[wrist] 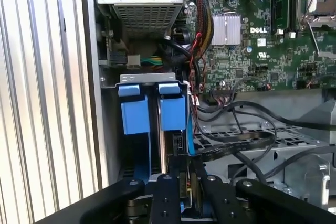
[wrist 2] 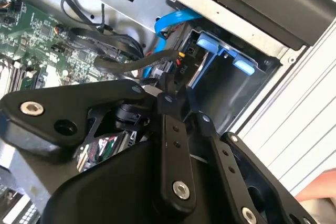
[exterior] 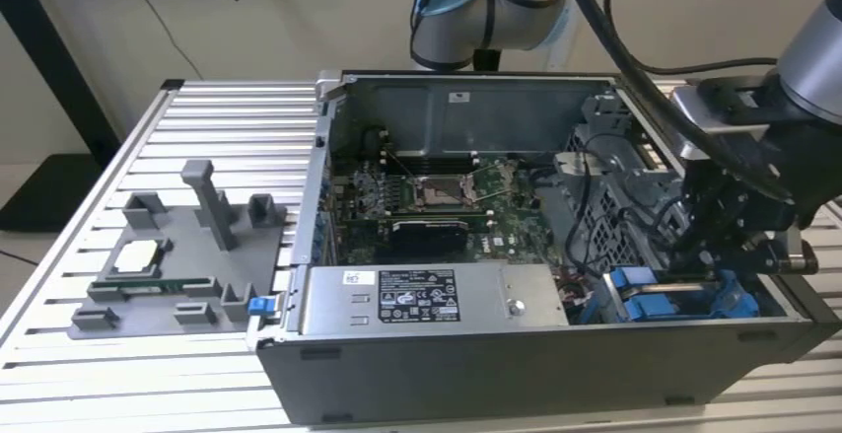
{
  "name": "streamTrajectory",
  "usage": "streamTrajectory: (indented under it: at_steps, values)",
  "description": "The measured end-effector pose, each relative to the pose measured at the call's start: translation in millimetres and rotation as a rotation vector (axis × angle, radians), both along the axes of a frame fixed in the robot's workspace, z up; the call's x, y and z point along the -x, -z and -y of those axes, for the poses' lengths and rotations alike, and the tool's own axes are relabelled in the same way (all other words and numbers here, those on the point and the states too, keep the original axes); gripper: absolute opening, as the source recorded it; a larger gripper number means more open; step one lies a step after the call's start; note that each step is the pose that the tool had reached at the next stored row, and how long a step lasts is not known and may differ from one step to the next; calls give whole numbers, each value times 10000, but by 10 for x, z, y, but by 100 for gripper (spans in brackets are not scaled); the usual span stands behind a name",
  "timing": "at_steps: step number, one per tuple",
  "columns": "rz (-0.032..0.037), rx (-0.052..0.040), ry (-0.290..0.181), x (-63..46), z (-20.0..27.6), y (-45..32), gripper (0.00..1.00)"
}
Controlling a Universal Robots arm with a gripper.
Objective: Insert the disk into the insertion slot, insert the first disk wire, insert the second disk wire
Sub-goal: 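Insert the second disk wire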
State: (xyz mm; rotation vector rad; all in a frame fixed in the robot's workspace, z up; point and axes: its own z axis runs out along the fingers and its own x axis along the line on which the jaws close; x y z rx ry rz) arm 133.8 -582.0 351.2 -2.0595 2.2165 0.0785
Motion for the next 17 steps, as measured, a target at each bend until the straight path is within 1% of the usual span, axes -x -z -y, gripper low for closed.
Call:
streamTrajectory:
  at_steps: [4,8,10,17]
  values:
    - [-40,0,7,0,0,-114,100]
    - [-59,-4,25,0,0,-242,100]
    - [-67,-8,27,0,0,-289,100]
    - [-77,-8,28,0,0,-294,100]
